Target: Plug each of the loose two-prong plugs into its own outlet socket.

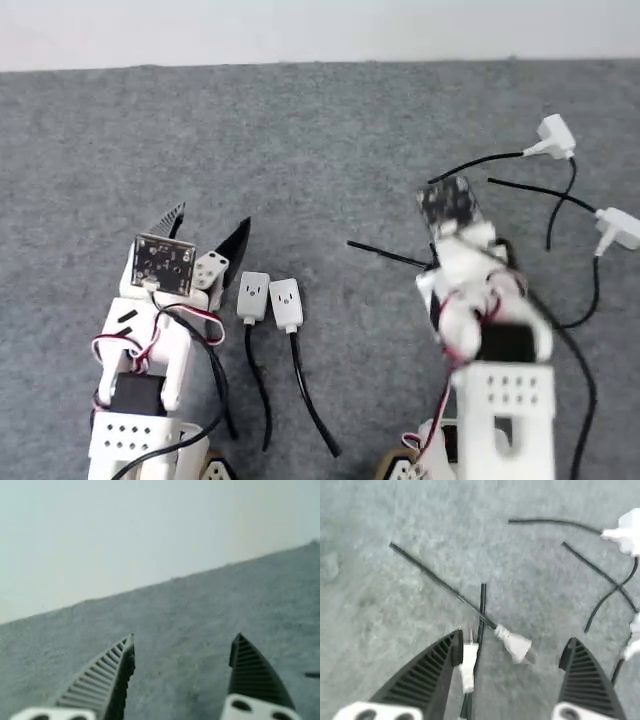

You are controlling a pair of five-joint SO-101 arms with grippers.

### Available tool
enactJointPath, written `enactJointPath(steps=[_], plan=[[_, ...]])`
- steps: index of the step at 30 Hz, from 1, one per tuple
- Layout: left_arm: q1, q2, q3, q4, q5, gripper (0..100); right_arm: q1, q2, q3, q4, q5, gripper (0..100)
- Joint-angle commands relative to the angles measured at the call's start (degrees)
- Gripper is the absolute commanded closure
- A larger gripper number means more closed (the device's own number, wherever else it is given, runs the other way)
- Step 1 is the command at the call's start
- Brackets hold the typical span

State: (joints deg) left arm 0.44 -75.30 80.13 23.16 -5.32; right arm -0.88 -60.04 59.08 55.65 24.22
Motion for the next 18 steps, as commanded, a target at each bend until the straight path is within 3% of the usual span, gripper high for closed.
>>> enactJointPath(steps=[1,11,18], plan=[[-2.4,-0.7,-1.5,3.9,-3.7,70,-0.6,-8.8,7.9,-6.5,-0.3,70.3],[-5.6,-0.7,5.7,5.5,-4.0,70,5.6,-18.2,23.0,-18.1,-0.4,70.4],[-5.5,-0.8,6.7,5.4,-4.1,70,2.9,-19.7,25.2,-18.3,-2.0,70.4]])
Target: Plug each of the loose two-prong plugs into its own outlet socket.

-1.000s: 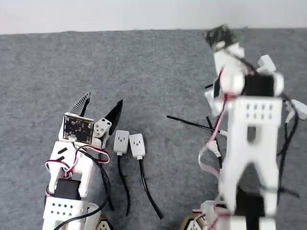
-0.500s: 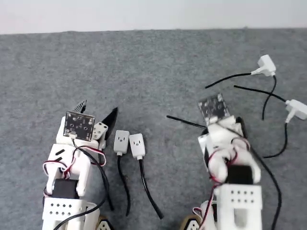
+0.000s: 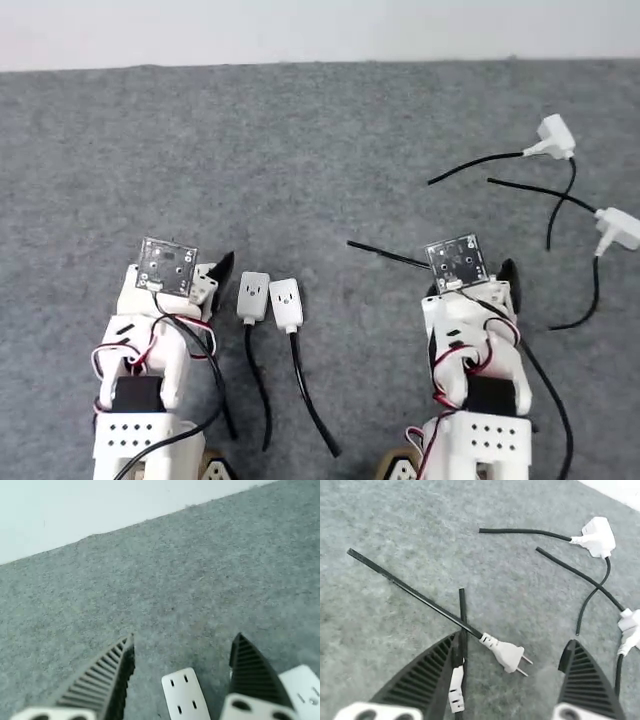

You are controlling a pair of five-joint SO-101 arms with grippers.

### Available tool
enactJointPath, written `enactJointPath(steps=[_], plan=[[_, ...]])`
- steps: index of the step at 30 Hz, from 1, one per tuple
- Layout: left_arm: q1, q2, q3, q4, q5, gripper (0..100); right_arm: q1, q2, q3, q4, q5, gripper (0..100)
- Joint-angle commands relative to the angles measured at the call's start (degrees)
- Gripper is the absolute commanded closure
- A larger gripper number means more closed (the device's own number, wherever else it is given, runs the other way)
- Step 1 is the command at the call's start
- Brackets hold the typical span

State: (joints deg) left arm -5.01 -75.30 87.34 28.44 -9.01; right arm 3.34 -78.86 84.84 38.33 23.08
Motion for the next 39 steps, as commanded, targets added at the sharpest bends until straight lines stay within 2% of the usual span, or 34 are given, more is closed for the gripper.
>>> enactJointPath(steps=[1,8,13,20,39], plan=[[0.0,-0.8,-0.5,0.1,-0.4,70,-1.5,-0.8,-0.5,-1.0,-0.9,70.4],[0.1,-0.8,-0.4,0.1,-0.4,70,-1.7,-1.3,0.7,-1.2,-1.1,70.7],[0.1,-0.8,-0.4,0.1,-0.4,70,-2.0,-1.3,0.7,-1.2,-1.1,79.1],[0.2,-0.8,-0.5,0.2,-0.4,70,-4.4,-0.8,1.3,-1.1,-0.8,76.4],[0.8,-0.7,0.5,-0.4,-0.4,70,-4.6,-0.7,2.0,-2.1,-0.7,76.4]])
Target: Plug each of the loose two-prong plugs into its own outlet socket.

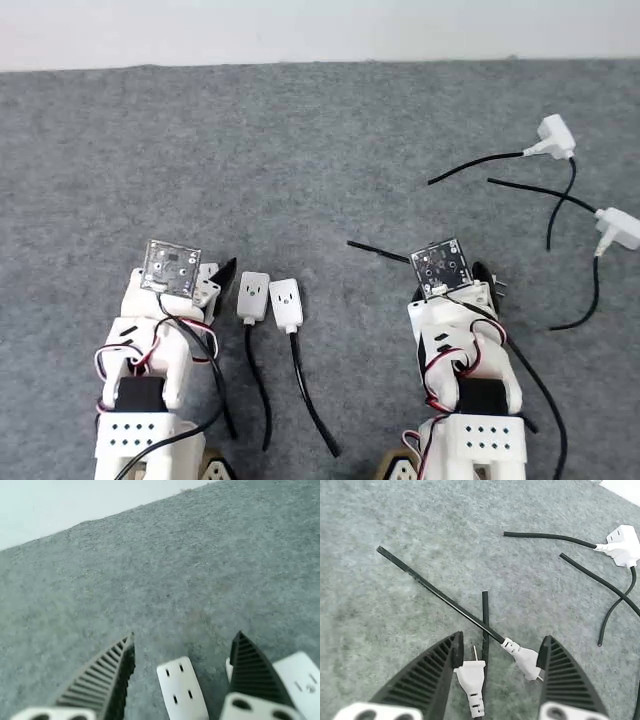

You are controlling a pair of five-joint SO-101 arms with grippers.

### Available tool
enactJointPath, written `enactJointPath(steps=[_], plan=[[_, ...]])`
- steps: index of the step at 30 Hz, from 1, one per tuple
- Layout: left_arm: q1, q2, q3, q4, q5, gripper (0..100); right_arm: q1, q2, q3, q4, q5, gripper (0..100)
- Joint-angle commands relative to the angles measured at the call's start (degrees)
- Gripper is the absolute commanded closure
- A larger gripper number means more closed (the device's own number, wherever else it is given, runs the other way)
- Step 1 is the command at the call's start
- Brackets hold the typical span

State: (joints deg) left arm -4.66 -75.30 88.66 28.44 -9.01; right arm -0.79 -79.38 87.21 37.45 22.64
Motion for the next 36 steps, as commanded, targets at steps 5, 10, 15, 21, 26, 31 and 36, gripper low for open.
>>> enactJointPath(steps=[5,10,15,21,26,31,36], plan=[[0.4,-0.7,-0.7,-0.4,-0.4,70,-0.8,-0.2,-0.4,-1.3,-0.3,76.4],[0.4,-0.7,-0.7,-0.4,-0.4,70,-0.9,-0.4,-0.4,-1.4,-0.3,76.5],[0.4,-0.7,-0.7,-0.5,-0.5,70,-1.0,-0.7,-0.8,-1.5,-0.3,79.6],[0.3,-0.7,-0.6,-1.5,-0.5,70,-0.5,-0.8,-0.4,-6.2,-0.6,90.3],[0.4,-0.7,-0.7,-1.4,-0.5,71,6.2,-0.8,-1.8,-7.5,-4.5,94.7],[0.4,-0.7,-0.7,-1.6,-0.4,91,6.1,-0.8,-2.1,-7.7,-7.8,95.2],[0.4,-0.7,-0.7,-1.6,-0.4,99,-11.8,-0.7,4.9,-7.5,8.3,95.2]])
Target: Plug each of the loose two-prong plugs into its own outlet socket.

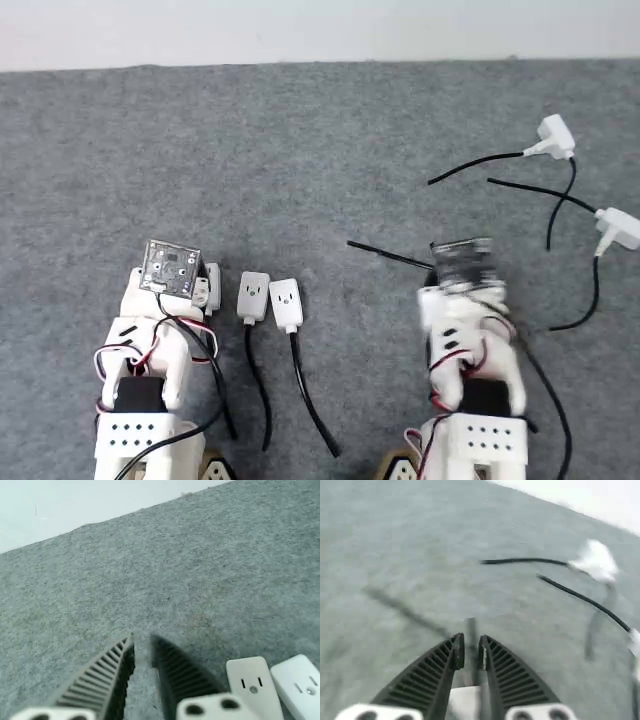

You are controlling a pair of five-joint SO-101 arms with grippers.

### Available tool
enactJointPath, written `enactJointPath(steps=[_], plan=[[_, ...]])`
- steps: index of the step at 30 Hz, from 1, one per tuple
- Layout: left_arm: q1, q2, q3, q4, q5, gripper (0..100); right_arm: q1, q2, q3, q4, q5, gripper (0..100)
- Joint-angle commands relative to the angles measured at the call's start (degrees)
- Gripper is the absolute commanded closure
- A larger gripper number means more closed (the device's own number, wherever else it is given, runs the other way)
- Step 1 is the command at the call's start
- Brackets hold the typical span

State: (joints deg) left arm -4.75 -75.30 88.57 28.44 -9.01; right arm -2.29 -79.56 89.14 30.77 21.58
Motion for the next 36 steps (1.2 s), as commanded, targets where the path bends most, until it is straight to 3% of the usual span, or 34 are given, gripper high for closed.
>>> enactJointPath(steps=[1,4,12,18,26,36], plan=[[0.5,-0.7,-0.7,-1.6,-0.4,99,-14.1,-0.6,5.4,-0.7,13.0,95.2],[0.5,-0.7,-0.7,-1.6,-0.4,99,-20.3,0.0,7.6,3.8,18.1,95.2],[0.6,-0.7,-0.6,-1.8,-0.4,99,-19.1,-1.5,7.8,14.3,11.3,95.1],[0.6,-0.6,0.6,-5.2,-0.4,99,-18.9,-3.9,7.7,15.4,10.5,95.2],[4.7,-0.7,1.7,-5.6,-0.8,99,-8.1,-10.3,7.7,13.2,6.7,94.7],[6.9,-0.7,2.1,-5.6,-0.8,99,-7.3,-18.0,7.7,17.8,6.0,94.7]])
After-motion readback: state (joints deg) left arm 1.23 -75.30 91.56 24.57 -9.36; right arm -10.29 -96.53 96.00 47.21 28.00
